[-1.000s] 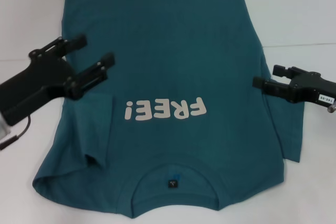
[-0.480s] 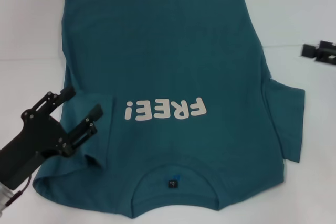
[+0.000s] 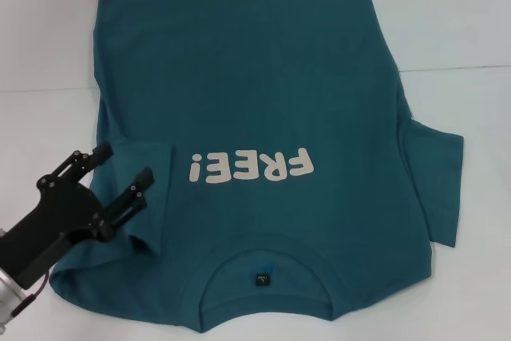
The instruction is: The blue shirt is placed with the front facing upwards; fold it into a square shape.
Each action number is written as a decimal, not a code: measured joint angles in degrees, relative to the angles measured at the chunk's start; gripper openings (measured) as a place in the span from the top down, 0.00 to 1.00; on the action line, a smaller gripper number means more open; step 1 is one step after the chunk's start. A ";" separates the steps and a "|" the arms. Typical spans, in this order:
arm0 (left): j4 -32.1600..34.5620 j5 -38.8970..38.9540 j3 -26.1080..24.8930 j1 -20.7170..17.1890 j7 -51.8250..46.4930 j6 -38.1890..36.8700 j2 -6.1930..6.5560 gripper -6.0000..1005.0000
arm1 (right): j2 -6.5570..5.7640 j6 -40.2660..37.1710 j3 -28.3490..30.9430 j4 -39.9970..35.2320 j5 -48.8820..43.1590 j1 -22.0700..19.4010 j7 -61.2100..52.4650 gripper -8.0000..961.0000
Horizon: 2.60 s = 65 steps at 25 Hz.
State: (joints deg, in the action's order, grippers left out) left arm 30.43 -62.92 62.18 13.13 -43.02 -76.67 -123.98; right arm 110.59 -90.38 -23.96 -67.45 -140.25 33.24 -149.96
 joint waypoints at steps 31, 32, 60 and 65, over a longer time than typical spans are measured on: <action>-4.18 -0.53 0.93 3.95 0.11 6.86 -0.29 0.28 | -0.21 27.85 -14.52 25.57 -10.41 7.71 -7.10 0.05; -4.73 -0.53 0.93 4.34 0.11 7.14 -0.24 0.28 | -0.20 28.52 -14.73 26.31 -10.43 7.96 -7.16 0.05; -5.64 -0.53 3.66 5.15 0.83 7.70 -0.21 0.28 | 0.37 33.98 -16.82 32.01 -11.74 9.33 -7.64 0.05; -5.76 -0.53 3.65 5.15 0.84 7.75 -0.27 0.28 | 0.70 34.79 -16.82 32.59 -11.49 9.39 -7.51 0.05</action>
State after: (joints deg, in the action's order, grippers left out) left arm 24.67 -63.45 65.83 18.28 -42.18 -68.92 -124.25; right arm 111.29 -55.60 -40.78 -34.86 -151.74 42.64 -157.47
